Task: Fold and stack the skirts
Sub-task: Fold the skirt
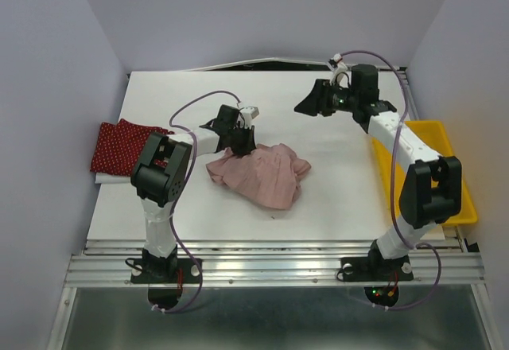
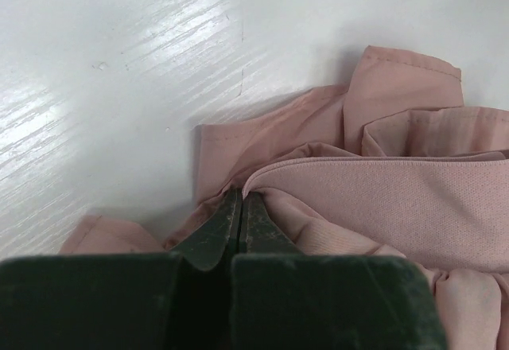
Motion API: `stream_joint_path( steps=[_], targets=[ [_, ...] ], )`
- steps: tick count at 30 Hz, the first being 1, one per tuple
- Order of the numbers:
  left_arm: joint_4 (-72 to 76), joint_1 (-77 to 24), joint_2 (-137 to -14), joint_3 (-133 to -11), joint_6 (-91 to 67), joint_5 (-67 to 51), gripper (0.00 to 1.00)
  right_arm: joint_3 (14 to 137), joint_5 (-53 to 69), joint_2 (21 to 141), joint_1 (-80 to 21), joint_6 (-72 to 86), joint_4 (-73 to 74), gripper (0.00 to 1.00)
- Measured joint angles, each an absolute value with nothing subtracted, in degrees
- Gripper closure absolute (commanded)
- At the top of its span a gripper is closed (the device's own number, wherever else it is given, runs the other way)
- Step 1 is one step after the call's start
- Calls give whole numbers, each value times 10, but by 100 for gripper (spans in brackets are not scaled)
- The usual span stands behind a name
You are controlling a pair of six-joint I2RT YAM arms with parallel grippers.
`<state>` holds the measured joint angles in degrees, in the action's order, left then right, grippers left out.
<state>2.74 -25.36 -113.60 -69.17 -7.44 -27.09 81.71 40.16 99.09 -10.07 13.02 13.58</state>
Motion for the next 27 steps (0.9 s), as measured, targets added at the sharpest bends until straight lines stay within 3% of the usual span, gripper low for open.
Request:
stream_joint_path(
  steps=[4,10,18,23,27],
  targets=[
    [28,-255,-1136,-692,-105,-258,100,731,464,950,-132,268,-5,38],
    [36,-255,-1139,-692,-136,-249,100,641,512,1035,-197,465,-177,39],
    [45,-252,-1144,-694,-152,-249,100,538,525,1136,-214,552,-298,44],
    [49,-249,-1145,-695,-147,-252,82,546,522,1179,-208,521,-312,46],
    [53,-235,-1130,-682,-124,-264,61,563,525,1189,-210,491,-312,47]
  ],
)
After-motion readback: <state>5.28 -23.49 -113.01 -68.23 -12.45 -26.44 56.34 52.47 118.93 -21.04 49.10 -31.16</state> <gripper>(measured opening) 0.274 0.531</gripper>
